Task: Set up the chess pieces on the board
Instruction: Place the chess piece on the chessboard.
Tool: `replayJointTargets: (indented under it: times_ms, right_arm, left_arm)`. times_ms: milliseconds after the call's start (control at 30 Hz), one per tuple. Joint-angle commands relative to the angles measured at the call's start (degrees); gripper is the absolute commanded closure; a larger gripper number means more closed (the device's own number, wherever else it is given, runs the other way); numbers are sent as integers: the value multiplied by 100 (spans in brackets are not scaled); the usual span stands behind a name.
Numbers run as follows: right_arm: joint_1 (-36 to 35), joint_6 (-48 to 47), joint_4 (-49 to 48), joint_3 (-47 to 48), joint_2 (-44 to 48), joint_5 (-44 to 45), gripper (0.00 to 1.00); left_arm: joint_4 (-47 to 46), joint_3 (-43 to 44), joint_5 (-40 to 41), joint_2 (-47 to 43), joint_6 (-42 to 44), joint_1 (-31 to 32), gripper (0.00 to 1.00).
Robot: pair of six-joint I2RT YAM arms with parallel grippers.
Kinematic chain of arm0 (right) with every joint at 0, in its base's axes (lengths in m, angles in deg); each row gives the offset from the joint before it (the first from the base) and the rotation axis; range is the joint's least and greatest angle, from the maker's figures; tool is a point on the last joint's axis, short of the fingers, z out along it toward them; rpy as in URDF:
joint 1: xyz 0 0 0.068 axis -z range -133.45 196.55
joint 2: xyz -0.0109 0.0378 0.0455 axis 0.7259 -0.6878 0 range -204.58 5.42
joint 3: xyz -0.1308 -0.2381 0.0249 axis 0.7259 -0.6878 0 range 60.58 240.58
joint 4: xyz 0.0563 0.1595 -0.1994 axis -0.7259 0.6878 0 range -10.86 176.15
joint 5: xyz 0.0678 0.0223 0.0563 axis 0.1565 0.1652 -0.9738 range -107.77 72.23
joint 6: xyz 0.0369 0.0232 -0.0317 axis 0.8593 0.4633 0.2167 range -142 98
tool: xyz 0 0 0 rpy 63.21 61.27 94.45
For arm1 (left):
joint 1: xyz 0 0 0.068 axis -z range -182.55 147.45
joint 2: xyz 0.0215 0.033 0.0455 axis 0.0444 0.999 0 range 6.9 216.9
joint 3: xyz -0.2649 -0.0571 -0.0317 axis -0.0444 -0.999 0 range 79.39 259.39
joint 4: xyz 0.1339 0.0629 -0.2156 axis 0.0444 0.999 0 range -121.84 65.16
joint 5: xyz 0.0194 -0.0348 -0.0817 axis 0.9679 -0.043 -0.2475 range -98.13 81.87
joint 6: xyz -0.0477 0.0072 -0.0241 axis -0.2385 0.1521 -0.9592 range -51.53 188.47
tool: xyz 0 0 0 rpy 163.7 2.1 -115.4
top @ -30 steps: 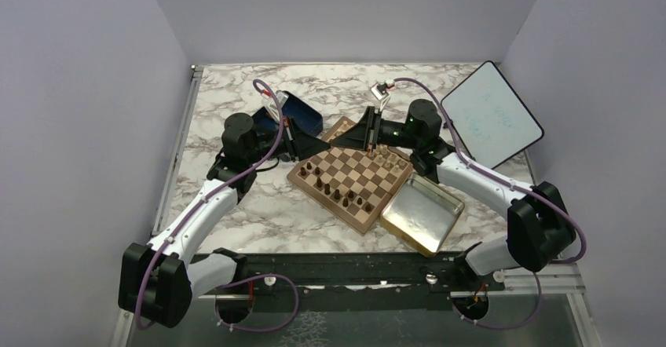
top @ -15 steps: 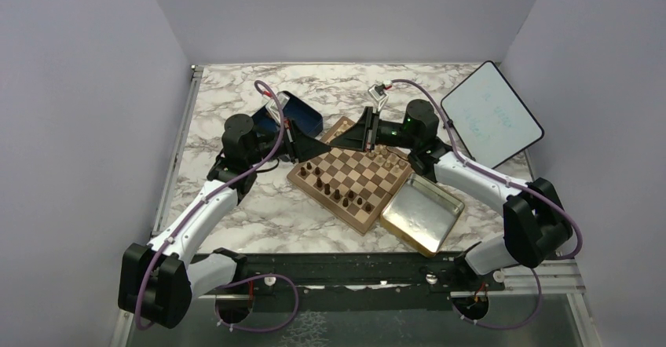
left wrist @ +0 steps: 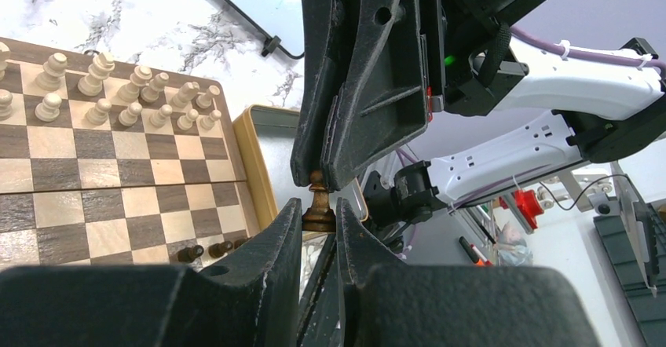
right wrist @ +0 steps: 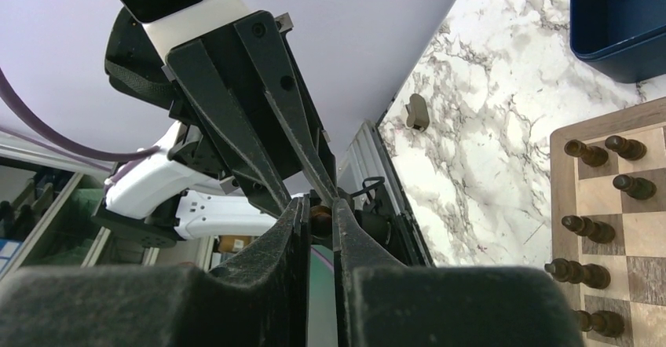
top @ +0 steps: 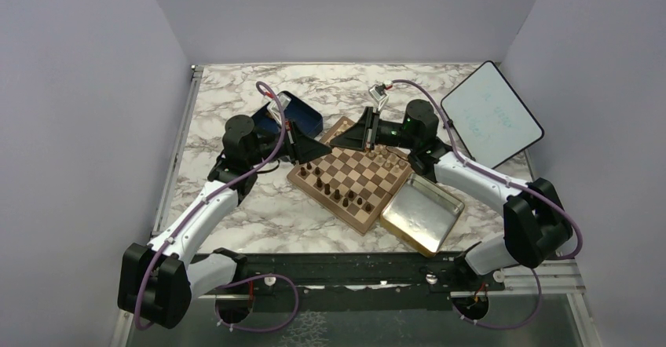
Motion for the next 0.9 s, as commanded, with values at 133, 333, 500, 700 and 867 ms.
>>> replayJointTargets:
  times_ms: [133,333,500,700,867]
  right_arm:
    - [-24,-180,294,-34,309,226,70]
    - [-28,-159,391,48,285,189,78]
    - [-21,-86,510,61,220,248,71]
    - [-25,-45,494,132,126,209,72]
    - [-22,-37,436,144,107,248,84]
  left_arm:
    - [-209,-130,160,-123,66,20,89]
    - [-209,-120,177,-84,88,23,89]
    - [-209,-101,235,-77,106,26,89]
    - [-211,-110,293,-51,133,21,89]
    - [-209,-118,294,-30,159,23,89]
